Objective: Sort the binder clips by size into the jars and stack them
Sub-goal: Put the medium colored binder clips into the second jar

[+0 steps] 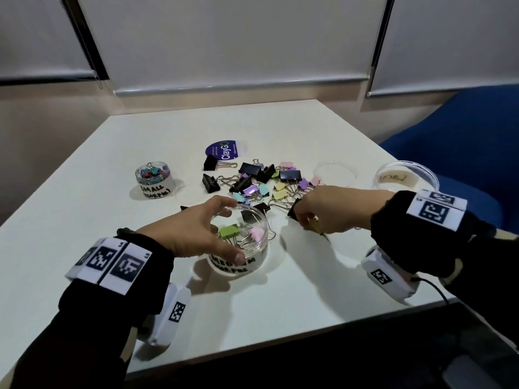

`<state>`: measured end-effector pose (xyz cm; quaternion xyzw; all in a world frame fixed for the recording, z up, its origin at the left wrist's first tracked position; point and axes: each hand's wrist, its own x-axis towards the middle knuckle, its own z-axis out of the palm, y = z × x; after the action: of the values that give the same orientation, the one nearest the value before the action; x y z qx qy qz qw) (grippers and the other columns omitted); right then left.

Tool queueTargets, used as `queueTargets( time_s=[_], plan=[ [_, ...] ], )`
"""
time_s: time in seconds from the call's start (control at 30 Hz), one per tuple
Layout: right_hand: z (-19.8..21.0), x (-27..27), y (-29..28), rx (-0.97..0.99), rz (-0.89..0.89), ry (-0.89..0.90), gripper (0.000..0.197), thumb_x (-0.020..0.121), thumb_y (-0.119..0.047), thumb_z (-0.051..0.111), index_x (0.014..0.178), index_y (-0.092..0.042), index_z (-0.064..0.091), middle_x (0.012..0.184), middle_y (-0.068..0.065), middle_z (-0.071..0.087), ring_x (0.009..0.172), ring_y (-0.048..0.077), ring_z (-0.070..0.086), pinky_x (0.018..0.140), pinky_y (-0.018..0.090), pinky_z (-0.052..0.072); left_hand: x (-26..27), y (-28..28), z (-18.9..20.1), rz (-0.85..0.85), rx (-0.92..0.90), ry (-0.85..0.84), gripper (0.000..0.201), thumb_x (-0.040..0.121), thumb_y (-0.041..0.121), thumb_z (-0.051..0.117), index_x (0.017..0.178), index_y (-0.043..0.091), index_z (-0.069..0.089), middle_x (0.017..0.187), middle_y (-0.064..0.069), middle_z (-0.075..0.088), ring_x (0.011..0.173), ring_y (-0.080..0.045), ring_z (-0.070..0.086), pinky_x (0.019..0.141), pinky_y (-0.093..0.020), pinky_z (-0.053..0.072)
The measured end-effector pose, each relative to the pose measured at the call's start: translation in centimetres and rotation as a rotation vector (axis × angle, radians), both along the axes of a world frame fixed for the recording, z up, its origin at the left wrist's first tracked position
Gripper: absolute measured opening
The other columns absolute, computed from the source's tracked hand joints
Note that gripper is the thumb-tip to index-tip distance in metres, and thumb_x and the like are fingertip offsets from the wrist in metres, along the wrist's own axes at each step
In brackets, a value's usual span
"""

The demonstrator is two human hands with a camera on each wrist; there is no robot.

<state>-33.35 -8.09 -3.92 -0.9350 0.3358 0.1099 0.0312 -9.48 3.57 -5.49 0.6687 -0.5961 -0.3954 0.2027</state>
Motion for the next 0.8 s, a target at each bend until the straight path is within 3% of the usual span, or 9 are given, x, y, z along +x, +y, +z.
queueTargets(
  time_s=[0.2,0.33,0.43,0.53,0.63,0.73,0.8],
  plan=[
    [-1.3,-0.4,0.0,-0.014,0.023,-0.025,0.021,0.080,-0.003,0.050,0.089,-0.019,0.060,0.087,-0.002,0.062,0.077,0.020,0.053,0.069,0.036,0.050,-0.2,-0.1,0.2,-0.005,-0.001,-0.021,0.121,0.022,0.059,0.089,0.129,0.049,0.034,0.142,0.011,0.044,0.119,-0.018,0.052,0.098,-0.041,0.049],
    [-1.5,-0.7,0.2,-0.009,-0.013,-0.042,0.023,0.081,-0.002,0.051,0.094,-0.019,0.060,0.086,-0.003,0.059,0.078,0.019,0.051,0.064,0.030,0.043,-0.5,-0.2,0.5,0.002,-0.009,-0.033,0.112,0.030,0.055,0.087,0.127,0.048,0.034,0.144,0.008,0.042,0.116,-0.016,0.054,0.096,-0.041,0.050],
    [-0.8,-0.8,0.6,-0.056,-0.042,-0.061,0.027,0.080,-0.011,0.057,0.103,-0.024,0.062,0.088,-0.008,0.053,0.083,0.015,0.048,0.070,0.029,0.044,-0.7,-0.2,0.5,0.006,-0.008,-0.028,0.115,0.029,0.055,0.087,0.131,0.046,0.034,0.145,0.008,0.042,0.116,-0.017,0.054,0.096,-0.042,0.050],
    [0.8,-0.4,1.4,-0.111,-0.065,-0.231,0.026,0.081,-0.020,0.061,0.105,-0.028,0.068,0.093,-0.007,0.054,0.087,0.016,0.052,0.077,0.031,0.048,-0.7,-0.3,0.5,-0.006,-0.016,-0.020,0.110,0.030,0.055,0.086,0.127,0.048,0.034,0.144,0.008,0.043,0.115,-0.016,0.054,0.096,-0.042,0.051],
    [2.3,0.5,2.4,-0.162,-0.056,-0.502,0.018,0.079,-0.025,0.066,0.096,-0.027,0.070,0.090,-0.004,0.060,0.078,0.014,0.051,0.074,0.030,0.048,-0.6,-0.5,0.5,-0.014,-0.011,-0.014,0.108,0.031,0.054,0.087,0.126,0.049,0.035,0.143,0.007,0.043,0.115,-0.015,0.054,0.097,-0.042,0.050],
    [3.3,1.8,3.7,-0.059,-0.013,-0.776,0.012,0.077,-0.028,0.074,0.086,-0.026,0.065,0.078,-0.005,0.059,0.070,0.017,0.055,0.070,0.033,0.049,-0.4,-0.6,0.3,-0.020,-0.019,-0.005,0.108,0.032,0.053,0.087,0.127,0.049,0.036,0.140,0.009,0.045,0.116,-0.014,0.053,0.099,-0.040,0.049],
    [3.5,2.9,4.5,0.049,0.031,-0.797,0.014,0.075,-0.027,0.076,0.082,-0.026,0.064,0.076,-0.006,0.062,0.068,0.015,0.057,0.068,0.033,0.050,-0.4,-0.7,0.2,-0.028,-0.029,-0.012,0.109,0.033,0.052,0.087,0.129,0.046,0.036,0.138,0.010,0.046,0.115,-0.013,0.054,0.100,-0.037,0.047]
  ],
)
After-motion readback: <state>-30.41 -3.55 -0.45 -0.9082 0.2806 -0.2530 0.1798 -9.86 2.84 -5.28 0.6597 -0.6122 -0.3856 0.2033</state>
